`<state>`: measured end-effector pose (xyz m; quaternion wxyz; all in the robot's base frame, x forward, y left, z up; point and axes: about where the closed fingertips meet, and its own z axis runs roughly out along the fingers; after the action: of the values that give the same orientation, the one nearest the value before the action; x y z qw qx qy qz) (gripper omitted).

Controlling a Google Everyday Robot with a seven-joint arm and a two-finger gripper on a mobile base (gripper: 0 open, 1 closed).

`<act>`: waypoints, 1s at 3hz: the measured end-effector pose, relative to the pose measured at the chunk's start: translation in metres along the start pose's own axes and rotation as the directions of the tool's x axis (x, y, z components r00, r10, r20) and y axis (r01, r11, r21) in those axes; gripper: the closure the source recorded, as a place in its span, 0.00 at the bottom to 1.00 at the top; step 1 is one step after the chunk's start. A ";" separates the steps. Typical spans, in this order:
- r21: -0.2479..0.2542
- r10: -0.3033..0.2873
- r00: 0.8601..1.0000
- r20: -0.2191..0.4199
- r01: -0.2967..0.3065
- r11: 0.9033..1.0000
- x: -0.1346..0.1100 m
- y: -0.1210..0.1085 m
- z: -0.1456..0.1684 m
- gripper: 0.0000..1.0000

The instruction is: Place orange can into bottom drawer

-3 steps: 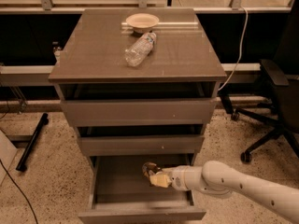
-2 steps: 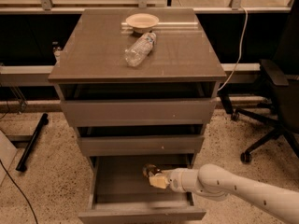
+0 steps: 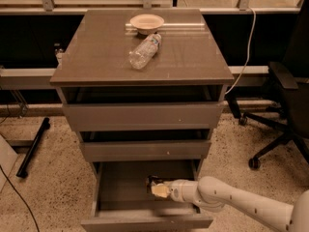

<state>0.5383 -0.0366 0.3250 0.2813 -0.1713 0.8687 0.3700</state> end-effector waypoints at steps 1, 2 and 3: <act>-0.006 0.076 0.997 0.011 -0.076 0.997 0.018 -0.025 0.029 1.00; 0.004 0.142 0.990 0.024 -0.143 0.990 0.034 -0.046 0.053 1.00; 0.030 0.170 0.985 0.016 -0.170 0.985 0.046 -0.061 0.070 1.00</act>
Offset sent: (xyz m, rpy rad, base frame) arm 0.0255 0.0028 -0.1188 0.0824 0.1354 -0.1699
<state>0.5587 -0.0297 0.2236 0.2569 -0.0897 0.8839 0.3802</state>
